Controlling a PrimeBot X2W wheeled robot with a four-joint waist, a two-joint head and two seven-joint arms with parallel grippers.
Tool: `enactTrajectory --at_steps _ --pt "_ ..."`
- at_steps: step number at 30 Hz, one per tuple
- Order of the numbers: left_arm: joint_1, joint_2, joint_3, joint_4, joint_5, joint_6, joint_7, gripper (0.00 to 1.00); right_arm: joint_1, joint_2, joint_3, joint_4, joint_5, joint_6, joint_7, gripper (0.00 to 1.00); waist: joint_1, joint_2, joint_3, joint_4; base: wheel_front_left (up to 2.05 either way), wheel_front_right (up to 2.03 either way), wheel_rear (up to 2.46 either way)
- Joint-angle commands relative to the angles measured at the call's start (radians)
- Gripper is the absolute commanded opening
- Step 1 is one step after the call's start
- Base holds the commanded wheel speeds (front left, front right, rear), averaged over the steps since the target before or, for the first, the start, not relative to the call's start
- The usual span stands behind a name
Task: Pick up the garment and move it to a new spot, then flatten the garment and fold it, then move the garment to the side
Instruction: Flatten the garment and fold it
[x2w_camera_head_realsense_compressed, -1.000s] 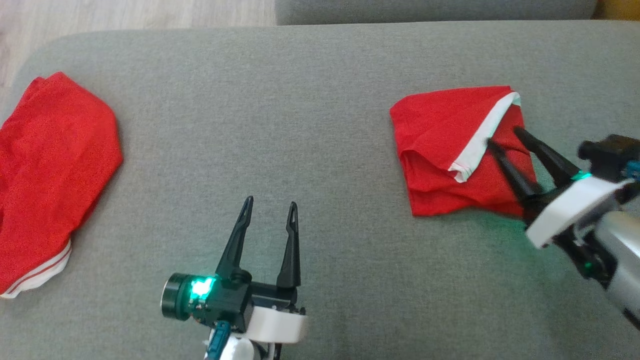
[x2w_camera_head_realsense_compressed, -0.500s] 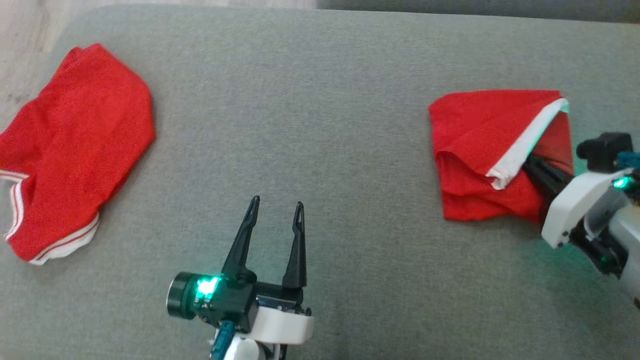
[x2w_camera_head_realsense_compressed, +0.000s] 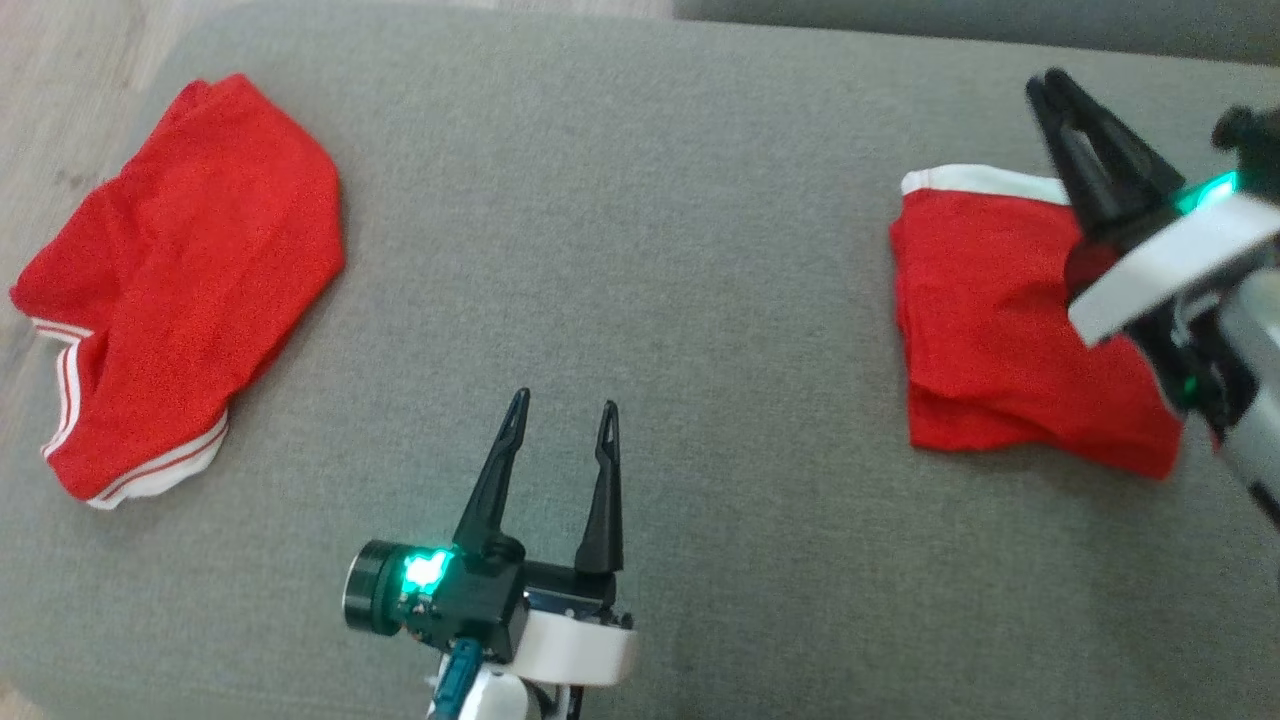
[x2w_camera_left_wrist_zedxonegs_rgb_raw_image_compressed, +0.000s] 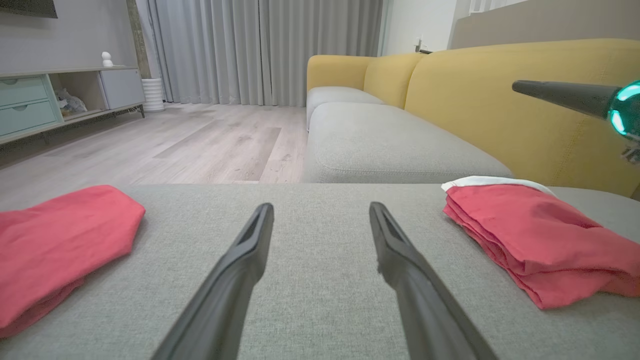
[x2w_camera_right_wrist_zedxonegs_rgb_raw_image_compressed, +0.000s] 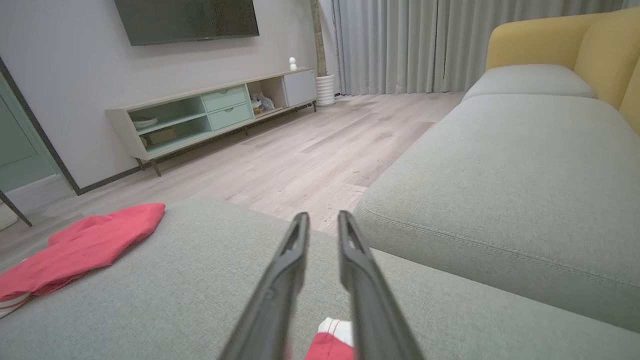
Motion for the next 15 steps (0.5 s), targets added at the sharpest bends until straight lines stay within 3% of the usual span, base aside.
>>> enactTrajectory --at_steps 1,8,15 --pt "-0.013 -0.005 0.036 -0.025 -0.002 0.004 -0.005 1.00 0.066 -0.006 -0.031 -0.035 -0.021 0.007 -0.010 1.00 0.0000 -0.0001 -0.025 -0.019 0.00 0.00 0.00" --pt "0.051 0.003 0.104 -0.023 0.000 -0.002 -0.005 1.00 0.362 0.082 -0.260 -0.130 -0.190 0.007 -0.010 1.00 0.0000 -0.0001 -0.131 -0.092 0.00 0.00 0.00" --pt "0.170 0.010 0.192 -0.025 -0.015 -0.020 -0.005 1.00 0.689 0.256 -0.554 -0.232 -0.451 0.007 -0.011 1.00 0.0000 -0.0001 -0.256 -0.147 0.00 0.00 0.00"
